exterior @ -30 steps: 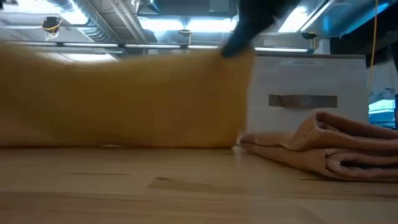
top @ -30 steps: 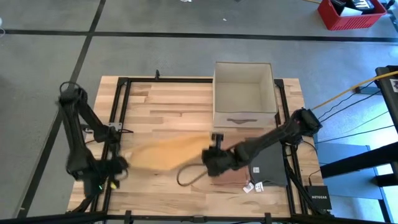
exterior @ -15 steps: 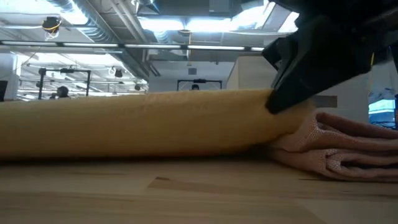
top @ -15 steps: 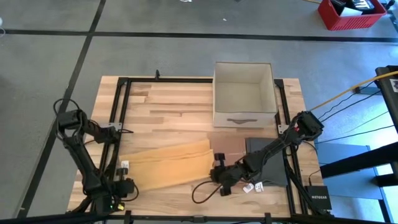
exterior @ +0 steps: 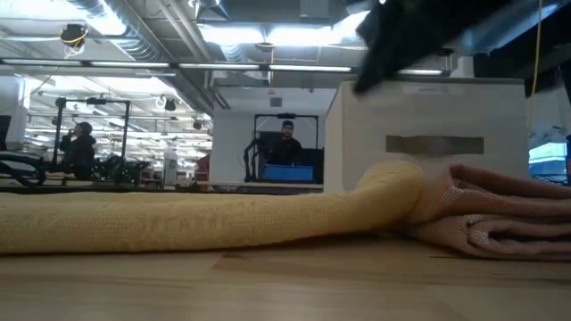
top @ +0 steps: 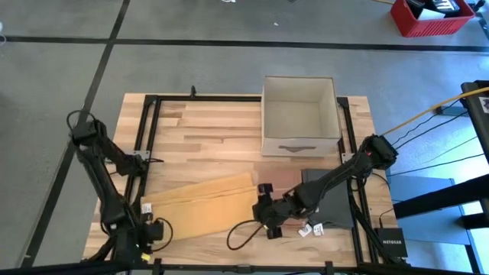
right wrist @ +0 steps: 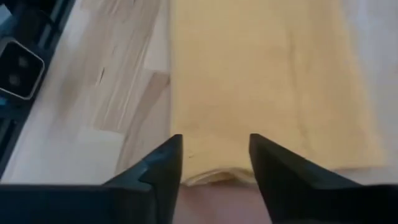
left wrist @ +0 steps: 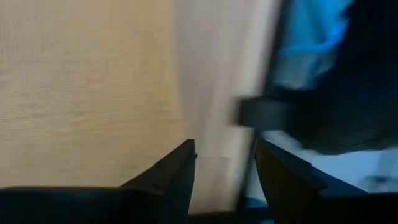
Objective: Fold towel
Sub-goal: Fold the yellow towel
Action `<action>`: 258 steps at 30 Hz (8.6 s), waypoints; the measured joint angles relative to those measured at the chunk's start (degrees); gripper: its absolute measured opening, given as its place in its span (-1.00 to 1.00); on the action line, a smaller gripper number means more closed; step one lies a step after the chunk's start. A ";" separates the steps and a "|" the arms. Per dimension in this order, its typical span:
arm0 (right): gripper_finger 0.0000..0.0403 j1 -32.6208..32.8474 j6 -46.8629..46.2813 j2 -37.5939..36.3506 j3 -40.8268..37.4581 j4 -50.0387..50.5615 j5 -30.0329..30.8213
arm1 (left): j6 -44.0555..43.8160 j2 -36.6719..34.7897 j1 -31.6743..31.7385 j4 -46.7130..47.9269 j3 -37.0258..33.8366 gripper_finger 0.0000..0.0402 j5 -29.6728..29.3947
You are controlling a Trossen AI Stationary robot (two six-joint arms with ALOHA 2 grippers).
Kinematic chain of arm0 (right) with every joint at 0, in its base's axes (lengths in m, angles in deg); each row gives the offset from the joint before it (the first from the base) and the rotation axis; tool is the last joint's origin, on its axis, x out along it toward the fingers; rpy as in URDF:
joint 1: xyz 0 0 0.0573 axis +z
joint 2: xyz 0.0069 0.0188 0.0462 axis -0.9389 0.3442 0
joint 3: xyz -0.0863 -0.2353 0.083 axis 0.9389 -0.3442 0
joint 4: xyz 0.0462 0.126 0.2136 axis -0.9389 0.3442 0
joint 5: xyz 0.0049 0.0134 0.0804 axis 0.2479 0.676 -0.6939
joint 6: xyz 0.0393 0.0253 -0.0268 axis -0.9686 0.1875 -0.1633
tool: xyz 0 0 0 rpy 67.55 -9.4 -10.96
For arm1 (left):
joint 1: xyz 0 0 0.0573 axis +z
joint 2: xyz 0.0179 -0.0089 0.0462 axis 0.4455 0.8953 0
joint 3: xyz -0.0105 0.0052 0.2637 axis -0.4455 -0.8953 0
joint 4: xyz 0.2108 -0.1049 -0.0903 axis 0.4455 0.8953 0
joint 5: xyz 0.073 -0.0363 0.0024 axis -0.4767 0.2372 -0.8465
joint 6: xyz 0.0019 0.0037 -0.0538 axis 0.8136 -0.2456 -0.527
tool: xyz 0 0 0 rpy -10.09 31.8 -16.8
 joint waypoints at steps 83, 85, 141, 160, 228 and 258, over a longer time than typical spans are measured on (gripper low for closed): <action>0.07 -20.24 8.02 5.52 -11.76 -16.33 -15.78 | 19.84 -17.78 23.55 -16.37 -25.47 -0.31 -13.65; 0.07 -20.55 7.03 5.53 -11.76 -15.63 -18.34 | 19.90 -17.78 23.55 -16.33 -25.47 -0.31 -13.63; -0.69 -15.50 6.52 2.64 -11.76 -13.33 -14.71 | 20.28 -16.68 23.55 -15.43 -25.43 -0.31 -17.87; -0.21 -15.24 6.57 3.16 -11.74 -11.95 -13.34 | 20.45 -16.71 23.57 -15.43 -25.43 -0.31 -18.13; -0.96 -14.82 8.11 5.97 -10.29 -12.05 -23.02 | 21.27 -16.94 23.66 -15.05 -23.72 -0.31 -13.58; -0.99 -14.80 3.76 5.97 -10.18 -12.04 -15.10 | 15.95 -16.88 20.86 10.05 -17.01 -0.31 1.87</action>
